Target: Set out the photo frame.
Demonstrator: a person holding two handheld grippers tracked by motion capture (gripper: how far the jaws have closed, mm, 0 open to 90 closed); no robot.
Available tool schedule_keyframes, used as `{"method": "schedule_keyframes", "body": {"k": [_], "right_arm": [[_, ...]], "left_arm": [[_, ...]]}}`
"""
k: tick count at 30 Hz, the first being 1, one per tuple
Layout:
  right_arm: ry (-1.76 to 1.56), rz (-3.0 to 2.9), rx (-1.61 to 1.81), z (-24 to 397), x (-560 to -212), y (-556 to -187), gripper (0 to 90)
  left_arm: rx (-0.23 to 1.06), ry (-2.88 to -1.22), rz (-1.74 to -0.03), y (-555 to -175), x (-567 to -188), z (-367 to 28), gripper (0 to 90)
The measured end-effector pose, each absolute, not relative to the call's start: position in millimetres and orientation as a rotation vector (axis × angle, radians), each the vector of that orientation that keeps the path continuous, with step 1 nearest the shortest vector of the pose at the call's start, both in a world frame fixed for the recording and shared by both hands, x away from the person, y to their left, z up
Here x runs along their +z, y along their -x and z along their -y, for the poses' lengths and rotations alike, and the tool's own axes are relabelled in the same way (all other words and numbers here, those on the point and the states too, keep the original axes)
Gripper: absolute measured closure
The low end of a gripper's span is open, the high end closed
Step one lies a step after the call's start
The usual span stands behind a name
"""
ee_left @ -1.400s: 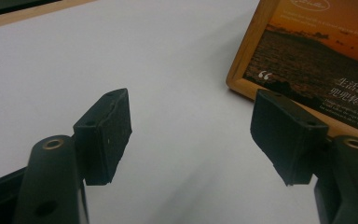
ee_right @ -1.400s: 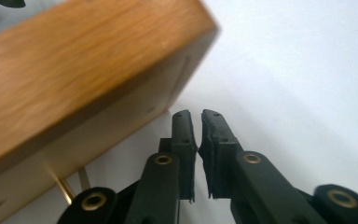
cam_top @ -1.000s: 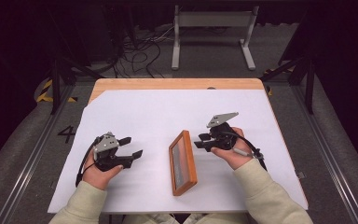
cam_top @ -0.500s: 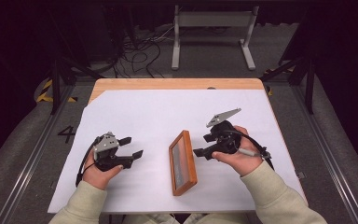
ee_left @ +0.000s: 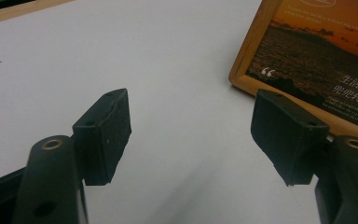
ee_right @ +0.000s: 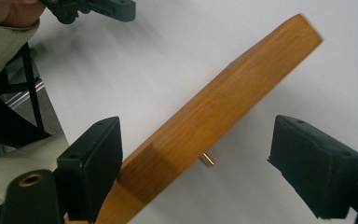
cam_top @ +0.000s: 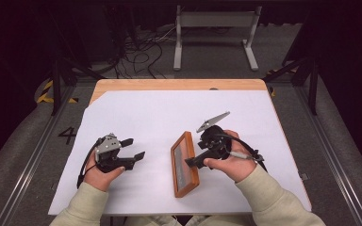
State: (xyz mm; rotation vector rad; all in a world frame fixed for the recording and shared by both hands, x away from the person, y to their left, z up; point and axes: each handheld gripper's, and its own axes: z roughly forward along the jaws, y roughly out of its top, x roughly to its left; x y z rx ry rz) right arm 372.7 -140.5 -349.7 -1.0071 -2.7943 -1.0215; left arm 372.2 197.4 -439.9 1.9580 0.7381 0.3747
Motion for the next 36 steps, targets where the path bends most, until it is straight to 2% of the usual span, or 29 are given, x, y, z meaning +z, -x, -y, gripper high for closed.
{"method": "schedule_keyframes", "body": {"k": [14, 24, 33, 36], "right_arm": [[1.009, 2.763, -0.890, 114.6, -378.5, -380.1, 22.2], [0.999, 2.783, -0.823, 106.9, -383.6, -380.5, 27.4], [1.046, 2.770, -0.798, 108.1, -382.3, -377.6, 38.1], [1.044, 2.778, -0.792, 109.4, -379.2, -378.0, 47.3]], "left_arm": [[0.377, -1.957, -0.730, -370.9, -440.0, -196.7, 32.3], [0.364, -1.963, -0.728, -370.6, -440.4, -195.9, 34.0], [0.351, -1.963, -0.727, -370.2, -440.2, -195.2, 35.9], [0.338, -1.965, -0.726, -369.9, -440.0, -195.2, 37.6]]}}
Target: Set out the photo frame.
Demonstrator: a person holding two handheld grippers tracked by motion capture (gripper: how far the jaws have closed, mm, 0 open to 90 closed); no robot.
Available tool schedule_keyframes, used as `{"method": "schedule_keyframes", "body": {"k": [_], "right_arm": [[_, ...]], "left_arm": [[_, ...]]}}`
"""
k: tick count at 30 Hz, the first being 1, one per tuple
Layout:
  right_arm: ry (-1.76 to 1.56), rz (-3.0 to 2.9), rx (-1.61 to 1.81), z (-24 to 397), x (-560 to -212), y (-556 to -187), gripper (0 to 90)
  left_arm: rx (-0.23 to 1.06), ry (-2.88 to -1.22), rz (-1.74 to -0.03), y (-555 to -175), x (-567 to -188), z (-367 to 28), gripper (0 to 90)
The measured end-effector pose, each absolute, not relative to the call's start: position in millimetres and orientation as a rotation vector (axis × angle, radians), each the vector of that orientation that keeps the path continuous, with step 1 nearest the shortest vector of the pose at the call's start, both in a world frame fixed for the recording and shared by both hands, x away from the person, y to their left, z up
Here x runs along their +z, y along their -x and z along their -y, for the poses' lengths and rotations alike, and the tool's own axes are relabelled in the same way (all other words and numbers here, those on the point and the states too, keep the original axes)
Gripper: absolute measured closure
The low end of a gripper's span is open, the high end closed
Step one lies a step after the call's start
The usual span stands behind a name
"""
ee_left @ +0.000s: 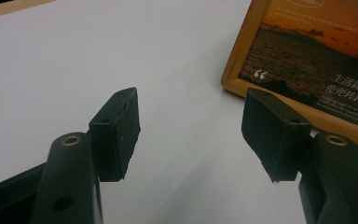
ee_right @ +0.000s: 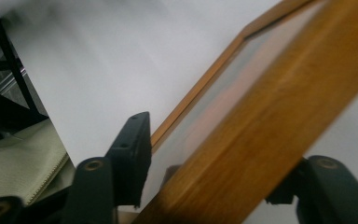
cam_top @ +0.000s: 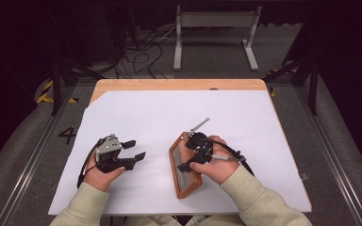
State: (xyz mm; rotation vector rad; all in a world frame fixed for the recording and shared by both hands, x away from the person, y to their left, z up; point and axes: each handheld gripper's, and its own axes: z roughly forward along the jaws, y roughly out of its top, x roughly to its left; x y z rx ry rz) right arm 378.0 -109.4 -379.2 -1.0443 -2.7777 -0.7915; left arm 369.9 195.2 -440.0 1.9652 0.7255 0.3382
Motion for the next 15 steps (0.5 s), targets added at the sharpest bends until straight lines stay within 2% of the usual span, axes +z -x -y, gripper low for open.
{"method": "schedule_keyframes", "body": {"k": [6, 15], "right_arm": [[1.033, 2.755, -0.817, 115.5, -373.2, -382.7, 65.1], [1.031, 2.708, -0.793, 118.9, -370.8, -387.7, 70.5]], "left_arm": [[0.334, -1.964, -0.728, -369.6, -440.1, -195.2, 37.9], [0.336, -1.962, -0.725, -369.6, -439.7, -195.9, 38.4]]}}
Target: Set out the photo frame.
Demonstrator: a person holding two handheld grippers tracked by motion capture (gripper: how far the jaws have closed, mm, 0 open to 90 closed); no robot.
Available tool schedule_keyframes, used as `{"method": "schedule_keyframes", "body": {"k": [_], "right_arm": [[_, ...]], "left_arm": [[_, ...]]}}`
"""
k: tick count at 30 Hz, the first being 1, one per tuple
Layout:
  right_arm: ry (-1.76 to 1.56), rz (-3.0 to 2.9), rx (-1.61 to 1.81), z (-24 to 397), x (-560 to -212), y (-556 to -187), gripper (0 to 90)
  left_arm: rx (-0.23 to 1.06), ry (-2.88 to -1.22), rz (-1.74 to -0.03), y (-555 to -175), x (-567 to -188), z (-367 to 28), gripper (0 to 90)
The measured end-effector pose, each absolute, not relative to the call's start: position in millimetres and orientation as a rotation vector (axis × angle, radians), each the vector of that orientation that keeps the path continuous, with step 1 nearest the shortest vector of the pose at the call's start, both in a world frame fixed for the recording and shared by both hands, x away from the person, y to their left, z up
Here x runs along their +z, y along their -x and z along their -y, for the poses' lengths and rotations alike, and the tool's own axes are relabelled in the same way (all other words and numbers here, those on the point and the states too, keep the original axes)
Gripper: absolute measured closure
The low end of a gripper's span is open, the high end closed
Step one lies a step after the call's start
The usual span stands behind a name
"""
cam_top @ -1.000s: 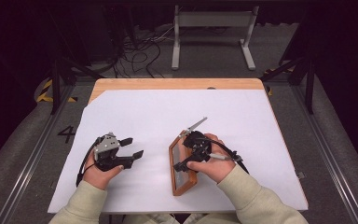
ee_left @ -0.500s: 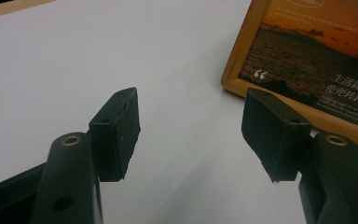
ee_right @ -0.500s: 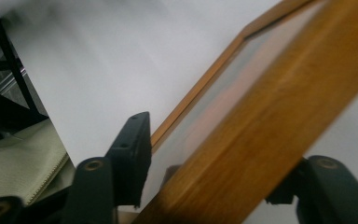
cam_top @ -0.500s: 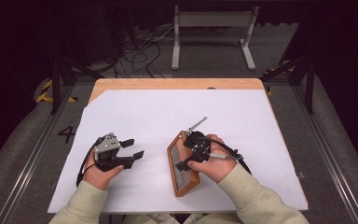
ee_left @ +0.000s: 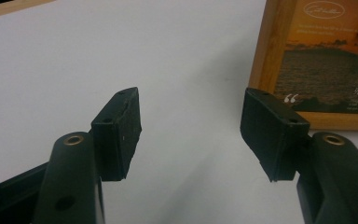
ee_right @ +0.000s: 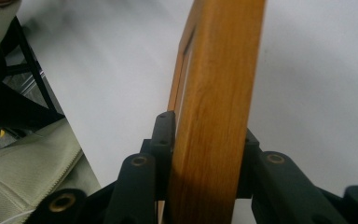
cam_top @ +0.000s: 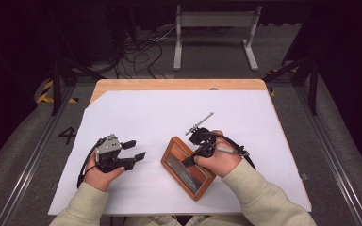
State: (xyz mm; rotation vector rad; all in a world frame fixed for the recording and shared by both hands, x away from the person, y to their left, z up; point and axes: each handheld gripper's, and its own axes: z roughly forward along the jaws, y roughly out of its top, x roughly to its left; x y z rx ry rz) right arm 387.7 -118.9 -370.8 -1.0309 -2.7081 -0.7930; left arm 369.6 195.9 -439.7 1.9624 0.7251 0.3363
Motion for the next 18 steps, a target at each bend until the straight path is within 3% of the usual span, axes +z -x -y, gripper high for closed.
{"method": "schedule_keyframes", "body": {"k": [8, 18], "right_arm": [[0.946, 2.783, -0.808, 124.7, -353.3, -391.4, 71.0], [0.367, 2.989, -0.654, 119.4, -326.6, -418.6, 71.0]], "left_arm": [[0.334, -1.958, -0.731, -369.3, -439.9, -196.7, 38.2], [0.343, -1.956, -0.745, -366.7, -440.8, -200.9, 38.3]]}}
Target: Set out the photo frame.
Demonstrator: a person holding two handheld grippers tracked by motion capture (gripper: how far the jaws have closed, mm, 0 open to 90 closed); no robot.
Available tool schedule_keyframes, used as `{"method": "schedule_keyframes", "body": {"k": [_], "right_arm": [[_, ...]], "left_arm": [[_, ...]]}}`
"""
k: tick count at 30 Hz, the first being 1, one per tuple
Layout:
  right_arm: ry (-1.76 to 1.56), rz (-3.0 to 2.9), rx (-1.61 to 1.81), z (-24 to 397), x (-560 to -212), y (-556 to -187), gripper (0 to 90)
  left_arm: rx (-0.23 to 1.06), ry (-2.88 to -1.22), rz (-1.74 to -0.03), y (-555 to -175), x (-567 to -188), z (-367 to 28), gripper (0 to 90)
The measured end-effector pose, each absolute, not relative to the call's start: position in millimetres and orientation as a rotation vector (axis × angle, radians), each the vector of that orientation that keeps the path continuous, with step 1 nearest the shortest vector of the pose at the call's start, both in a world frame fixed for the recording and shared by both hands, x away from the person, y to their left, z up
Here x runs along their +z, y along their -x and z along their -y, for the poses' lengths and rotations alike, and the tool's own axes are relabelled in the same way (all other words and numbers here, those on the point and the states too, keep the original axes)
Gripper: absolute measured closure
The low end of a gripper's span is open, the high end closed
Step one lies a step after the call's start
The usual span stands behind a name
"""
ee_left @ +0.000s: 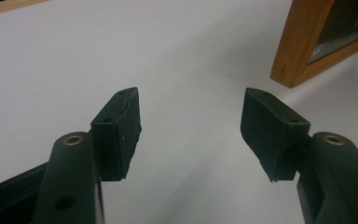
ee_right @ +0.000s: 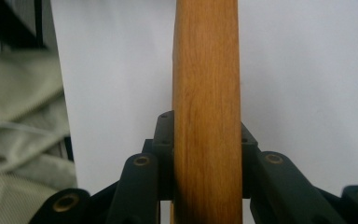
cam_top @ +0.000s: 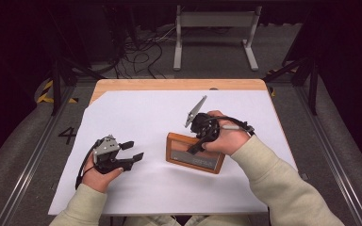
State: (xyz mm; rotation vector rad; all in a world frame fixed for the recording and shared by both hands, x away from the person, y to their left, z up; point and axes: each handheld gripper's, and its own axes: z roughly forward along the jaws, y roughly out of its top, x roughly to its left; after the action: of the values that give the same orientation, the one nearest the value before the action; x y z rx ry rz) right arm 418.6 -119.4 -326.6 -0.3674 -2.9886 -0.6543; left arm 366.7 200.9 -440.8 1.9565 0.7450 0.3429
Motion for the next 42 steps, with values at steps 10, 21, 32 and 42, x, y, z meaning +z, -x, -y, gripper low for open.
{"method": "schedule_keyframes", "body": {"k": [10, 21, 32, 42], "right_arm": [[0.108, 2.981, -0.532, 115.5, -353.1, -449.2, 70.8], [0.239, 2.971, -0.702, 123.0, -358.1, -463.1, 48.6], [0.516, 3.031, -0.962, 155.3, -348.6, -456.1, 19.0], [0.996, 2.930, -1.506, 260.9, -359.4, -392.4, 9.3]], "left_arm": [[0.341, -1.958, -0.744, -367.0, -441.4, -202.3, 38.3], [0.338, -1.962, -0.739, -368.0, -441.5, -201.1, 38.2], [0.332, -1.952, -0.739, -368.2, -440.2, -200.0, 36.9], [0.302, -1.957, -0.744, -363.0, -434.6, -196.0, 29.1]]}}
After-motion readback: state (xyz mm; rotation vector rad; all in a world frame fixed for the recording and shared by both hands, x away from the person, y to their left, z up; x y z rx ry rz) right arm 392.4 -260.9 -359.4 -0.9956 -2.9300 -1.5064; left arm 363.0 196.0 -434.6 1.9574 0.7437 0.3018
